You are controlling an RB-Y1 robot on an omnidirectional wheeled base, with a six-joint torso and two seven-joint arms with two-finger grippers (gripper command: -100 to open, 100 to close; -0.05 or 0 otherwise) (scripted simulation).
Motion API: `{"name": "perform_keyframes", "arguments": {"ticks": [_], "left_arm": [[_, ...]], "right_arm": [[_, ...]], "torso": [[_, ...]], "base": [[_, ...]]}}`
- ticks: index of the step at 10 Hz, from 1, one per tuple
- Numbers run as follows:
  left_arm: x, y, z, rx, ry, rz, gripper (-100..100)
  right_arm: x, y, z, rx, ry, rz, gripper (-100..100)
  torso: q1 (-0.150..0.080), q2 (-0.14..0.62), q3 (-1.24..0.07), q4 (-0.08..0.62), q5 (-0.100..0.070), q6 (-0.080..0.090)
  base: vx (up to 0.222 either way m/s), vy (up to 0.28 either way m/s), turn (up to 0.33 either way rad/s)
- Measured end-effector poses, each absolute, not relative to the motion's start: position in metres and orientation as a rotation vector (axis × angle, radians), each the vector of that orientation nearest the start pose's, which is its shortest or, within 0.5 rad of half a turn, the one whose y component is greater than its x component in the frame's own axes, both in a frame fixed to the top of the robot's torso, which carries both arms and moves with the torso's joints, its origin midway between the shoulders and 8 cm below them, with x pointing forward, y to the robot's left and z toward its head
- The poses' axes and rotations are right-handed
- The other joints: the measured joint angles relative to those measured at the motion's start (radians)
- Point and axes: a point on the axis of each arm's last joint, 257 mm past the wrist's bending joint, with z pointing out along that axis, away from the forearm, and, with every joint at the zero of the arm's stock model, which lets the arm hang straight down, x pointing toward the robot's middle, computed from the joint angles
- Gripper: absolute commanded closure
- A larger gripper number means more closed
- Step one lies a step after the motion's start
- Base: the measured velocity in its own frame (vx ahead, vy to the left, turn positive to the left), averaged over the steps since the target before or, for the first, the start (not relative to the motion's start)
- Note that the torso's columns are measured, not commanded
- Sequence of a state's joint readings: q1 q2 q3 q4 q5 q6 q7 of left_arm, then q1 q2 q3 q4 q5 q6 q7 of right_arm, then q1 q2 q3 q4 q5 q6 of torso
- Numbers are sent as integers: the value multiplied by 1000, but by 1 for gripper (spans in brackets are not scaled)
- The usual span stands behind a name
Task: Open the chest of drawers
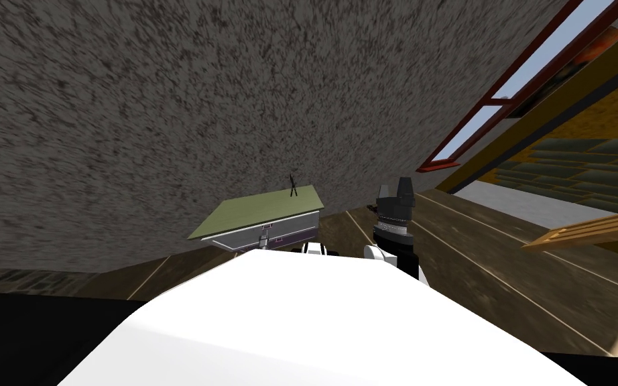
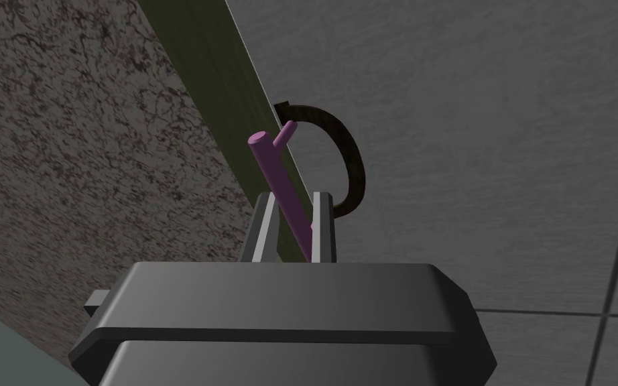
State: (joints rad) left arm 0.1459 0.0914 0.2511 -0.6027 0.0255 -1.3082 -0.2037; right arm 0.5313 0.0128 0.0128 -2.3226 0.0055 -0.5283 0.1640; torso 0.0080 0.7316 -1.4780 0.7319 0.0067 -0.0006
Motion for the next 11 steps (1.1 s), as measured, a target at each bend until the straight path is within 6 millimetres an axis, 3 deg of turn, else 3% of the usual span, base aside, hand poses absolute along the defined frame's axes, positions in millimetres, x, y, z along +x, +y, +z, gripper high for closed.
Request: {"name": "perform_keyframes", "arguments": {"ticks": [5,11], "left_arm": [[278,383,-374,-974,980,-775,100],[318,382,-369,-967,978,-788,100]], "right_arm": [[329,-277,39,570,613,1156,0],[329,-276,39,570,612,1156,0]], "torso": [[1,1,1,0,0,-2],[-4,6,2,3,-4,-1]], "base": [[17,11,-69],[-124,-25,29]]}}
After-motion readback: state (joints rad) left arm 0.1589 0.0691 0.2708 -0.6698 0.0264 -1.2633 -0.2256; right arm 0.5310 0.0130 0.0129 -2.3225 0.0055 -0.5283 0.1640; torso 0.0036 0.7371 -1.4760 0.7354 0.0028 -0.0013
